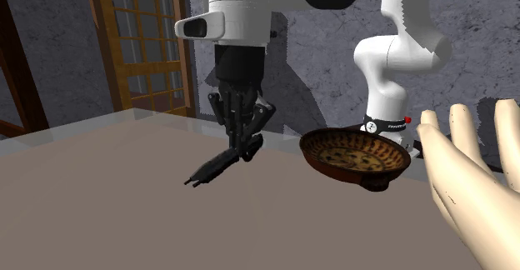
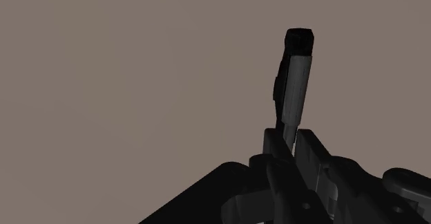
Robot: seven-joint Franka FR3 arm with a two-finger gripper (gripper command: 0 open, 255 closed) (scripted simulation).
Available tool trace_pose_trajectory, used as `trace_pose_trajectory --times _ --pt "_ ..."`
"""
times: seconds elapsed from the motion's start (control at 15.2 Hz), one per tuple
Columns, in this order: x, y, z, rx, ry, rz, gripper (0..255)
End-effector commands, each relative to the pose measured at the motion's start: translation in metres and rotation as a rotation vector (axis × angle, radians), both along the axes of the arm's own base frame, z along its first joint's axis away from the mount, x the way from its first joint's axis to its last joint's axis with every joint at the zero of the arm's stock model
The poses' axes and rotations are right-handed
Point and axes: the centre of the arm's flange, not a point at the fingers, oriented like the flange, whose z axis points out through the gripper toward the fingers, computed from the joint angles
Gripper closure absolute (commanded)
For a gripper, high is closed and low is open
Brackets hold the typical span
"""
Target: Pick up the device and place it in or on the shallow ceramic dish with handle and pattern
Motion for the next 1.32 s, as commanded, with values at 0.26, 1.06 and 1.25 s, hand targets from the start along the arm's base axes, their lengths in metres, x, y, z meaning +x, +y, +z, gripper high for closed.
trace_pose_trajectory --times 0.26,1.06,1.25 --pt "0.000 0.000 0.005 0.000 0.000 0.000 255" --pt "0.000 0.000 0.068 0.000 0.000 0.000 255" --pt "0.000 0.000 0.084 0.000 0.000 0.000 255"
